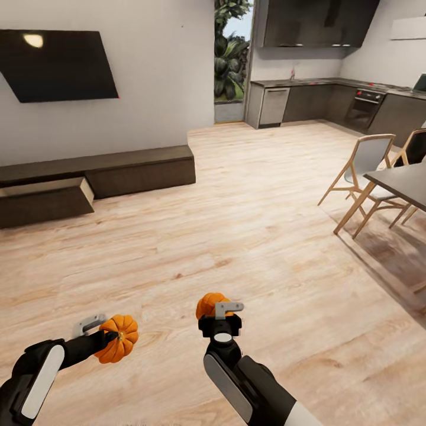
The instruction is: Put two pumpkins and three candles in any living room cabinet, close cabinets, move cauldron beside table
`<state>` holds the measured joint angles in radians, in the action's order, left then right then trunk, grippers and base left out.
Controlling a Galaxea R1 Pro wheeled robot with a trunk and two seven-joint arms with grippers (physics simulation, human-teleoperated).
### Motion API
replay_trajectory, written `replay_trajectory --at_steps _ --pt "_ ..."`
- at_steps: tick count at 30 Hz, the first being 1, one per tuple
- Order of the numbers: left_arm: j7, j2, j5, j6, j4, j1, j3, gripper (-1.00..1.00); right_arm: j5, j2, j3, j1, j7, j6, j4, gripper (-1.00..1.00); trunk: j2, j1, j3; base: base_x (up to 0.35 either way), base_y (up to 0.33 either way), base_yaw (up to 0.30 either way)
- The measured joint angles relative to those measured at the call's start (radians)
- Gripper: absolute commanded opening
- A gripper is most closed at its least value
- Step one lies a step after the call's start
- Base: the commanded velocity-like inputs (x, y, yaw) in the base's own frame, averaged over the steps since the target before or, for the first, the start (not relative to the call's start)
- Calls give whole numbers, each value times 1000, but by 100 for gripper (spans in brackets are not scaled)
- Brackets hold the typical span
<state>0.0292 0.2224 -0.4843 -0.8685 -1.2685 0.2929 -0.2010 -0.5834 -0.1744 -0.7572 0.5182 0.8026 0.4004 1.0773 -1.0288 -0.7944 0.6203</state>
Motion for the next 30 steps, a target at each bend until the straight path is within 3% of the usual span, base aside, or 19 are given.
replay_trajectory --at_steps 18,24,27,30 --pt "-1 -1 0 0 0 0 1 -100 1 0 -4 0 0 0 -1 -100 0 0 0 0 0 293" --pt "1 -5 -7 2 0 0 25 -100 -3 0 -1 0 -1 -29 -4 -100 0 0 -2 0 0 270" --pt "2 -20 -5 1 1 0 31 -100 -1 0 0 0 4 -31 -10 -100 0 0 -5 0 0 236" --pt "4 -56 -9 1 4 0 70 -100 -4 0 8 0 5 -30 -32 -100 0 0 -8 0 0 203"
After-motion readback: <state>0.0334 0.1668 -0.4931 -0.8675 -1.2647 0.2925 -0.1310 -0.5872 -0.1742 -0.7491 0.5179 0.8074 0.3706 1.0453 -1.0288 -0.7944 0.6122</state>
